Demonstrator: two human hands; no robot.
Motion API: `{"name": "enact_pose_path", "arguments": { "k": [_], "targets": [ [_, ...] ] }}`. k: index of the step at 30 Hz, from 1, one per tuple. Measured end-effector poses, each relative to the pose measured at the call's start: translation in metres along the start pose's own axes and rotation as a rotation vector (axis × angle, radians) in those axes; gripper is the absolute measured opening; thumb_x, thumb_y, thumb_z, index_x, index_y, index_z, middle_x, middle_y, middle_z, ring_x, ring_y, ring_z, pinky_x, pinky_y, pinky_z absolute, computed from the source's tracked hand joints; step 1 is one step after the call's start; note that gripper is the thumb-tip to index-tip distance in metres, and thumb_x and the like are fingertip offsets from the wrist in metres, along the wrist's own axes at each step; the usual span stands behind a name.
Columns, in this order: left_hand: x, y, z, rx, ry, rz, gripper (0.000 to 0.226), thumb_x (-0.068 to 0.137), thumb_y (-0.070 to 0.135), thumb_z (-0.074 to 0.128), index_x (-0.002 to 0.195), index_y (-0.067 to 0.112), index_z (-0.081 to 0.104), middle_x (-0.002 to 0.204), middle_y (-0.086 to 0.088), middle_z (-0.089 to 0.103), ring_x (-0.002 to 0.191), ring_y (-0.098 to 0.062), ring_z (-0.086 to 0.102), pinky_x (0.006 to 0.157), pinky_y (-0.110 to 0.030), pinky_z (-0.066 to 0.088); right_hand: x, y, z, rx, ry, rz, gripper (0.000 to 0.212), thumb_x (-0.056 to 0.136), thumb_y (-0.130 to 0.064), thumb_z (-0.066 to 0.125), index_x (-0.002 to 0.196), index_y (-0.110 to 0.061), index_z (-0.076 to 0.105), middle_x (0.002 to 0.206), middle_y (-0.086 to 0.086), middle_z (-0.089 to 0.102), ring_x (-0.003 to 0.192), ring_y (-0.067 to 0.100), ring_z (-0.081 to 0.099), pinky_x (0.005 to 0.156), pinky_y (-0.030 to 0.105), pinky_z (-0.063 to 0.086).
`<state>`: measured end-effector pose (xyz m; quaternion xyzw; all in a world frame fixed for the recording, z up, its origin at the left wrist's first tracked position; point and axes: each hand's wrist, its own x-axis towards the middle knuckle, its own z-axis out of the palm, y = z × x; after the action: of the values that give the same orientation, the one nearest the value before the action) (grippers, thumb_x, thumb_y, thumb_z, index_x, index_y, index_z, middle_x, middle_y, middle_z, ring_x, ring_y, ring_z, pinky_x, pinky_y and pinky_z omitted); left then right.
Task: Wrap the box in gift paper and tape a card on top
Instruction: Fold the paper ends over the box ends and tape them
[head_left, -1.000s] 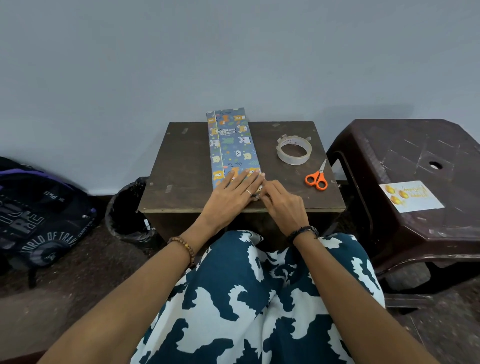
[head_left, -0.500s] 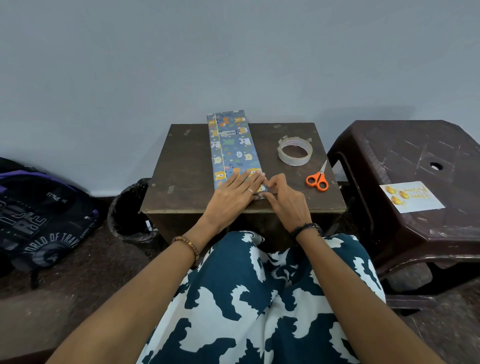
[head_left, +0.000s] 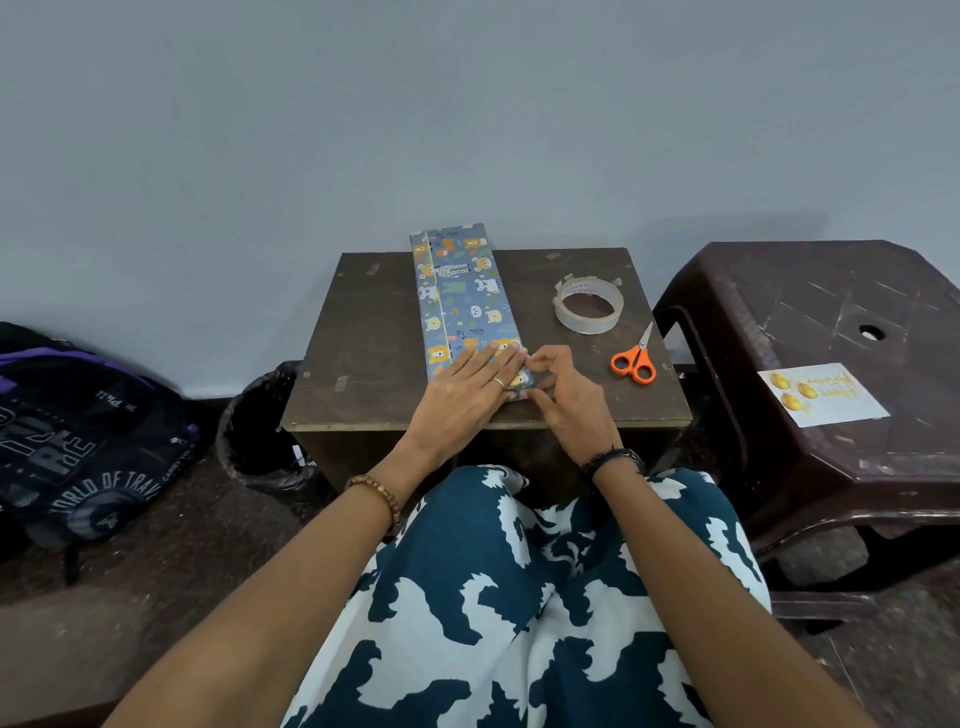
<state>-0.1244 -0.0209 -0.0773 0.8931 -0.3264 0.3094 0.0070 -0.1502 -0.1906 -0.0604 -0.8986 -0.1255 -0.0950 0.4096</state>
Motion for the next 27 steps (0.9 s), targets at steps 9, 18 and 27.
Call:
{"name": "enact_pose_path", "arguments": {
  "k": [9, 18, 27],
  "targets": [
    [0.006, 0.002, 0.001, 0.073, 0.023, -0.035, 0.045, 0.092, 0.028, 0.041, 0.130, 0.007, 0.054, 0.128, -0.007, 0.060, 0.116, -0.022, 0.058, 0.098, -0.038, 0.046, 0.007, 0.002, -0.003, -0.066, 0.102, -0.066, 0.025, 0.092, -0.004, 0.044, 0.114, -0.012, 0.051, 0.088, -0.007, 0.062, 0.060, 0.002, 0.050, 0.060, 0.021, 0.033],
    [0.003, 0.005, 0.011, 0.084, 0.104, -0.039, 0.042, 0.093, 0.027, 0.044, 0.129, 0.008, 0.055, 0.128, -0.006, 0.060, 0.118, -0.021, 0.057, 0.101, -0.039, 0.045, 0.065, 0.018, 0.004, -0.194, 0.238, 0.179, 0.049, 0.095, -0.006, 0.044, 0.142, -0.008, 0.031, 0.149, 0.009, 0.031, 0.118, 0.030, 0.051, 0.082, 0.038, 0.047],
    [0.003, 0.004, 0.014, 0.084, 0.162, -0.051, 0.040, 0.094, 0.027, 0.049, 0.128, 0.009, 0.057, 0.128, -0.005, 0.060, 0.118, -0.020, 0.057, 0.100, -0.038, 0.046, 0.072, 0.030, -0.009, -0.365, 0.213, 0.283, 0.037, 0.091, -0.020, 0.057, 0.125, -0.008, 0.047, 0.119, 0.013, 0.053, 0.106, 0.030, 0.054, 0.079, 0.034, 0.045]
  ]
}}
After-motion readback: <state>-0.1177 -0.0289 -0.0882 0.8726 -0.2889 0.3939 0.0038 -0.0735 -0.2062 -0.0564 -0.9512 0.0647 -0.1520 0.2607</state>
